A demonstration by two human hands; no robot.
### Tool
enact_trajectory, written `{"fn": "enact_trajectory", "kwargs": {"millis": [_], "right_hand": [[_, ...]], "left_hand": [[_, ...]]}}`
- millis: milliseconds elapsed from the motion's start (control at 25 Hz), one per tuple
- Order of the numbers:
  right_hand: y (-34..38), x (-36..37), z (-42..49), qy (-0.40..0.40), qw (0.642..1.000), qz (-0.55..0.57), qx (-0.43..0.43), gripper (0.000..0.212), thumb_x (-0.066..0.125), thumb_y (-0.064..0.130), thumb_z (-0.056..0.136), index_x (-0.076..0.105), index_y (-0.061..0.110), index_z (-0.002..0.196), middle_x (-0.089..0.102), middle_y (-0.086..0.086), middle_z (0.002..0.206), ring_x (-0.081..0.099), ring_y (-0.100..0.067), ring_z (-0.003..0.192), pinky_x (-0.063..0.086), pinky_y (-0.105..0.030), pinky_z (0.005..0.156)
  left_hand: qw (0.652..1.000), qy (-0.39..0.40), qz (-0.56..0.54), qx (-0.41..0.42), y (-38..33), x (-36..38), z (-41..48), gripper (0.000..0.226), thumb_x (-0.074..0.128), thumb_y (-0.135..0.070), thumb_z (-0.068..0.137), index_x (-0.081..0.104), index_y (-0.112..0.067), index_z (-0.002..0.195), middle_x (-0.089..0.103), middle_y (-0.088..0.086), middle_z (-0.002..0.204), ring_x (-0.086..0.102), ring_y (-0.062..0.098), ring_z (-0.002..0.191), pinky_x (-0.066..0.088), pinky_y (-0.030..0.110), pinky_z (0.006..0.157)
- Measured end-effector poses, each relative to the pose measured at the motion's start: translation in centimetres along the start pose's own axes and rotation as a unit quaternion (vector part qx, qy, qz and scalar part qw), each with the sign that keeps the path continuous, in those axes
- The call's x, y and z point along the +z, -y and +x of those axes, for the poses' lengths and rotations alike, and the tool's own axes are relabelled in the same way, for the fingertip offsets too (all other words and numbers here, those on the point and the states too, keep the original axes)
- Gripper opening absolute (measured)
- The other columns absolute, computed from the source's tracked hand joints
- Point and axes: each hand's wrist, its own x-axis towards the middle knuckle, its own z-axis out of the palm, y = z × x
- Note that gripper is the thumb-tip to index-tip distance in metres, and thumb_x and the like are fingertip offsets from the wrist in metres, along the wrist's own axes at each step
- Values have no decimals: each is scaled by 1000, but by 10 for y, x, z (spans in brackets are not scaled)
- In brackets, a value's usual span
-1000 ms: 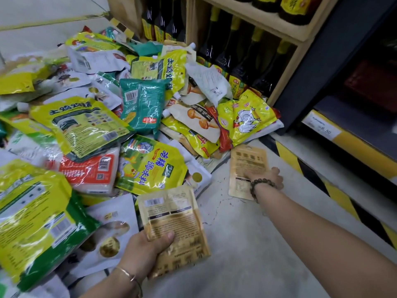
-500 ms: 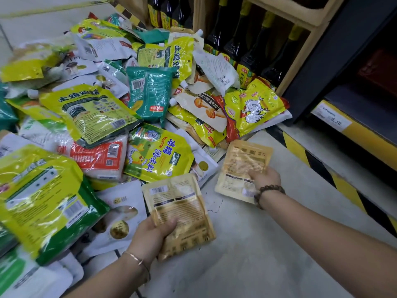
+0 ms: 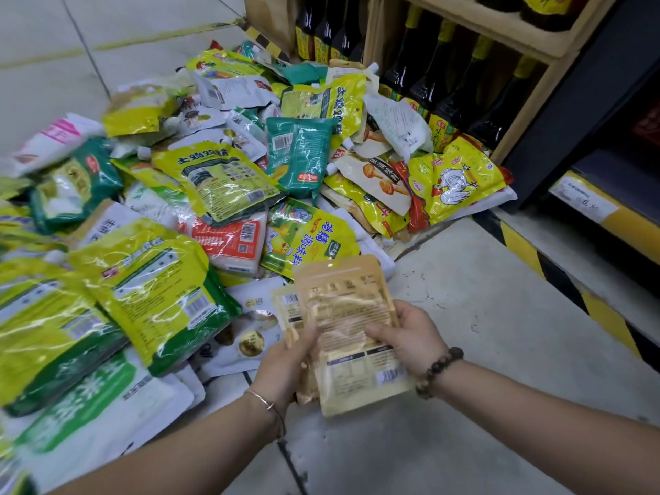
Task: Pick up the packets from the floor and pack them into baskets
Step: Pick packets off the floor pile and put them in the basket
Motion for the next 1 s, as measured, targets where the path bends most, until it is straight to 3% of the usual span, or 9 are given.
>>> {"fn": "enact_trajectory", "kwargs": {"millis": [80, 200, 320, 400, 480, 640, 800, 920, 1000], "right_hand": [[0, 23, -4, 29, 999, -15, -19, 24, 68, -4, 78, 62, 18, 82, 69, -5, 85, 65, -19, 76, 54, -36, 80], [4, 60, -2, 62, 990, -95, -78, 26, 75, 16, 69, 59, 23, 88, 69, 2, 86, 66, -17, 82, 53, -36, 82], [25, 83, 19, 62, 961, -205, -173, 37, 70, 16, 82, 52, 16, 115, 61, 1, 98, 59, -14, 89, 47, -26, 83], [36, 98, 40, 76, 883, -381, -265, 47, 64, 20, 86, 46, 13, 129, 54, -5, 120, 52, -19, 110, 40, -28, 92], [36, 126, 57, 110, 792, -520, -299, 60, 62, 27, 86, 35, 15, 138, 45, -8, 134, 41, -25, 125, 36, -34, 100], [15, 173, 69, 89, 687, -655, -303, 86, 65, 50, 78, 20, 21, 145, 39, -6, 141, 33, -32, 127, 30, -42, 102], [4, 176, 69, 44, 679, -669, -298, 91, 65, 60, 74, 20, 19, 144, 39, -5, 139, 33, -28, 126, 28, -43, 97], [3, 173, 66, 6, 683, -658, -317, 67, 63, 48, 83, 31, 19, 135, 45, -5, 132, 39, -25, 119, 31, -38, 92], [-1, 162, 60, 12, 700, -651, -293, 54, 60, 51, 84, 44, 19, 124, 51, -2, 124, 43, -23, 114, 31, -36, 91]], "left_hand": [[1000, 6, 0, 27, -2, -7, -9, 27, 72, -25, 74, 68, -10, 97, 74, 2, 82, 71, 14, 72, 55, 28, 68], [993, -63, 44, 95, -9, -26, -25, 12, 68, -2, 80, 66, -8, 90, 66, -3, 73, 61, 0, 49, 45, 11, 45], [977, -148, 64, 137, -12, -68, -30, 19, 70, -5, 79, 67, -8, 98, 67, 0, 76, 63, 16, 63, 50, 30, 59], [969, -196, 51, 140, -9, -97, -33, 24, 72, -6, 78, 67, -7, 101, 69, 0, 79, 64, 21, 73, 50, 39, 70], [963, -236, 17, 129, -5, -119, -40, 14, 71, -3, 78, 69, -9, 90, 69, -4, 76, 65, 24, 79, 48, 33, 76], [955, -273, 27, 115, 2, -147, -55, 11, 73, -3, 77, 69, -13, 79, 69, -7, 70, 66, 24, 79, 46, 30, 75], [955, -273, 32, 112, 4, -152, -62, 12, 70, -2, 79, 66, -8, 88, 65, -3, 73, 60, 14, 67, 44, 23, 59], [959, -260, 21, 107, 5, -148, -59, 14, 70, 1, 79, 65, -11, 85, 66, -2, 76, 62, 14, 69, 45, 25, 64], [962, -249, 20, 108, 4, -145, -56, 16, 70, 2, 78, 66, -12, 85, 67, -1, 80, 63, 16, 72, 44, 26, 70]]}}
